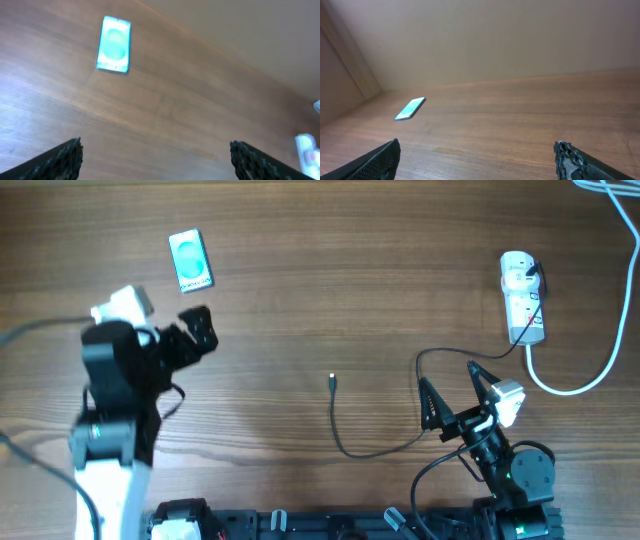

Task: Plug charger to phone and switch on socket
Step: 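Move the left gripper forward over the Galaxy S25 phone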

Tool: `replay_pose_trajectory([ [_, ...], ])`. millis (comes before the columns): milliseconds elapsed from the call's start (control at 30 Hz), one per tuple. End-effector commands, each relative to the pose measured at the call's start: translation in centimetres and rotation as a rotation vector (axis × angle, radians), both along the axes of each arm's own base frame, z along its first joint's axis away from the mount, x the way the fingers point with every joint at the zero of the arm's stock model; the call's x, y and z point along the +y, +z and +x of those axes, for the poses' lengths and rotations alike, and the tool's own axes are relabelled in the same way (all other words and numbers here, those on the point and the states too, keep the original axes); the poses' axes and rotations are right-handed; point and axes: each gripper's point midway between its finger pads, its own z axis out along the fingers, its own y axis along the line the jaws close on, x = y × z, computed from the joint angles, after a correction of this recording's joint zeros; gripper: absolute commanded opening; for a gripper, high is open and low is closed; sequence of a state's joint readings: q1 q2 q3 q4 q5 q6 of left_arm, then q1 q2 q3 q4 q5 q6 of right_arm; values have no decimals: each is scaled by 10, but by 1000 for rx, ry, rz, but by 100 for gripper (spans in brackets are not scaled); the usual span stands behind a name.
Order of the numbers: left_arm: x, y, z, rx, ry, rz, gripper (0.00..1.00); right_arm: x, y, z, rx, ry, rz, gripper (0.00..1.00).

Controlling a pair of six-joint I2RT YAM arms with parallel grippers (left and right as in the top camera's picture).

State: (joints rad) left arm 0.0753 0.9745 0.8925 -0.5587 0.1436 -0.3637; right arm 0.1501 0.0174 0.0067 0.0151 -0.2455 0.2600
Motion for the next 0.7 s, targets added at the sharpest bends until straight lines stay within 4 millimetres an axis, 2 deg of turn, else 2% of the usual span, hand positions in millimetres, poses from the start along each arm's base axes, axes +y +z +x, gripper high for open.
replay_pose_trajectory([
  [0, 11, 5, 22, 95, -23, 94, 100, -1, 3, 0, -12, -5, 7, 100],
  [100, 13, -11, 29, 211, -27, 91, 100, -1, 3, 0, -12, -5, 7, 100],
  [267, 14, -31, 37, 273, -30, 86, 100, -1, 3, 0, -12, -5, 7, 100],
  [667, 14, -31, 40, 267, -25, 80, 100, -1, 3, 0, -12, -5, 7, 100],
])
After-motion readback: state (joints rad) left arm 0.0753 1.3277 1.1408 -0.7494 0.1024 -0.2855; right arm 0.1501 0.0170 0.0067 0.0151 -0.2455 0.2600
